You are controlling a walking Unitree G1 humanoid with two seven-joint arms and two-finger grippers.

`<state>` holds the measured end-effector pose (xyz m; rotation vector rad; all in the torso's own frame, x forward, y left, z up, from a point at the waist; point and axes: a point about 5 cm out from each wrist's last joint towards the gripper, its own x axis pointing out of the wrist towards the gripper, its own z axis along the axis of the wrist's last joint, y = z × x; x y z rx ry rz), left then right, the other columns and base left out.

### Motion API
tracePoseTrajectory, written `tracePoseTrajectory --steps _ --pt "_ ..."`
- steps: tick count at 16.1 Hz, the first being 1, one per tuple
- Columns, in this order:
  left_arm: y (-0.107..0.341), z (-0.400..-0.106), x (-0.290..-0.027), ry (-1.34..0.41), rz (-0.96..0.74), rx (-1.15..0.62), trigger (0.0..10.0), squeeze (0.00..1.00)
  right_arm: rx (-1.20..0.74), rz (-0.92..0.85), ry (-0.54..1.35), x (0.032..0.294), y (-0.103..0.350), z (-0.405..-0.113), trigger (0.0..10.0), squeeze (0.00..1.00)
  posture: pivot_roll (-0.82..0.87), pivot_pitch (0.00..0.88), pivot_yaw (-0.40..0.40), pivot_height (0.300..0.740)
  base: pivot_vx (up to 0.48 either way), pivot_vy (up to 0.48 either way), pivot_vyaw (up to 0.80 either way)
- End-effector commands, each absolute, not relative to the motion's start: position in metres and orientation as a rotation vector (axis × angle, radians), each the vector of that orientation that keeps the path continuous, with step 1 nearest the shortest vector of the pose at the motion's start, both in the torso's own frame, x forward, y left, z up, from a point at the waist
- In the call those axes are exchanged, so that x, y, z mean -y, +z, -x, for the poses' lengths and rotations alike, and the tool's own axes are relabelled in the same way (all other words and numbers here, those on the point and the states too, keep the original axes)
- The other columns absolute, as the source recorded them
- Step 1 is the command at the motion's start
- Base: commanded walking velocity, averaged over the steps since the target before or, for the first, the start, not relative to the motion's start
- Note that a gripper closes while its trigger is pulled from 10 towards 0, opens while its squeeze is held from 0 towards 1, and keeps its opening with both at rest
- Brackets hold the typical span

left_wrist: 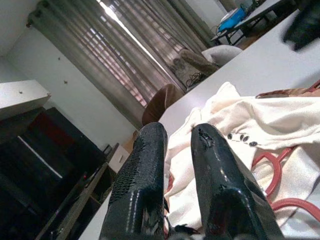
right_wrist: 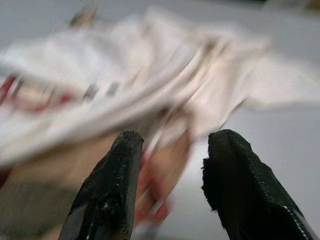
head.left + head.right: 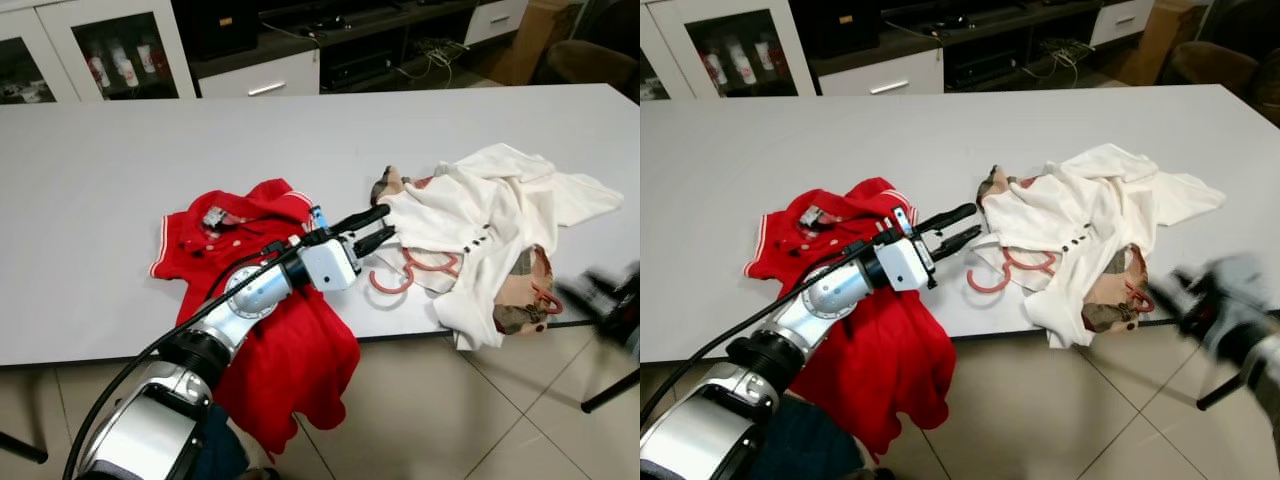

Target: Hang hanger

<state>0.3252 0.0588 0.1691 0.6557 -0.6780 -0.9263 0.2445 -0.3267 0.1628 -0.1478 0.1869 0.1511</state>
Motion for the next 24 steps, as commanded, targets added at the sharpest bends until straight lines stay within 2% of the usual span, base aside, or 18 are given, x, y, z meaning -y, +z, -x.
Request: tracePoseTrajectory --steps 1,4,5,6,10,11,12,13,14,15,19,20,21,22,23,24 --pt "0.168 -0.324 -0.058 -0.928 -0.662 0.68 10.0 0.0 -0.091 0.18 0.173 0.315 0.179 -0.25 10.0 0.47 -0.02 0.092 0.034 0.74 0.0 0.0 0.0" --pt "0.169 -0.324 -0.057 -0.927 -0.662 0.683 10.0 0.0 -0.004 0.189 0.279 0.283 0.193 -0.261 10.0 0.47 -0.02 0.091 0.034 0.74 0.0 0.0 0.0" --pt "0.169 -0.325 -0.057 -0.925 -0.66 0.686 10.0 0.0 0.006 0.184 0.391 0.256 0.192 -0.267 10.0 0.48 -0.02 0.091 0.035 0.74 0.0 0.0 0.0" --pt "0.17 -0.325 -0.057 -0.924 -0.66 0.687 10.0 0.0 -0.005 0.185 0.45 0.24 0.187 -0.271 10.0 0.47 -0.02 0.089 0.035 0.74 0.0 0.0 0.0" --pt "0.17 -0.325 -0.057 -0.916 -0.654 0.69 10.0 0.0 -0.114 0.223 0.421 0.219 0.151 -0.293 10.0 0.45 -0.01 0.088 0.031 0.74 0.0 0.0 0.0" --pt "0.169 -0.324 -0.058 -0.912 -0.653 0.688 10.0 0.0 -0.123 0.307 0.478 0.205 0.144 -0.295 10.0 0.11 0.0 0.088 0.029 0.74 0.0 0.0 0.0" --pt "0.169 -0.324 -0.059 -0.911 -0.653 0.687 10.0 0.0 -0.116 0.344 0.503 0.201 0.143 -0.294 10.0 0.11 0.01 0.089 0.026 0.74 0.0 0.0 0.0" --pt "0.169 -0.324 -0.061 -0.906 -0.655 0.686 10.0 0.0 -0.101 0.412 0.549 0.194 0.143 -0.293 10.0 0.46 0.01 0.091 0.025 0.74 0.0 0.0 0.0" --pt "0.169 -0.324 -0.062 -0.902 -0.656 0.684 10.0 0.0 -0.091 0.462 0.584 0.19 0.143 -0.291 10.0 0.96 0.01 0.092 0.026 0.74 0.0 0.0 0.0" --pt "0.168 -0.323 -0.064 -0.901 -0.657 0.682 10.0 0.0 -0.069 0.499 0.667 0.182 0.143 -0.285 10.0 1.0 0.02 0.096 0.028 0.74 0.0 0.0 0.0" --pt "0.166 -0.322 -0.065 -0.904 -0.658 0.679 10.0 0.0 -0.005 0.619 0.78 0.168 0.146 -0.273 10.0 1.0 0.01 0.101 0.036 0.74 0.0 0.0 0.0" --pt "0.166 -0.322 -0.064 -0.906 -0.658 0.678 10.0 0.0 0.001 0.634 0.817 0.164 0.144 -0.268 10.0 0.85 0.01 0.101 0.037 0.74 0.0 0.0 0.0" --pt "0.166 -0.322 -0.064 -0.908 -0.657 0.678 10.0 0.0 0.003 0.643 0.864 0.159 0.142 -0.262 10.0 0.58 0.01 0.102 0.038 0.74 0.0 0.0 0.0" --pt "0.166 -0.322 -0.063 -0.91 -0.657 0.678 10.0 0.0 -0.002 0.665 0.887 0.155 0.138 -0.259 10.0 0.05 0.01 0.103 0.038 0.74 0.0 0.0 0.0" --pt "0.167 -0.322 -0.062 -0.911 -0.656 0.68 10.0 0.0 -0.015 0.697 0.885 0.154 0.132 -0.259 10.0 0.0 0.0 0.103 0.039 0.74 0.0 0.0 0.0" --pt "0.167 -0.322 -0.062 -0.912 -0.656 0.68 10.0 0.0 -0.021 0.706 0.883 0.152 0.128 -0.259 10.0 0.0 0.01 0.104 0.04 0.74 0.0 0.0 0.0"
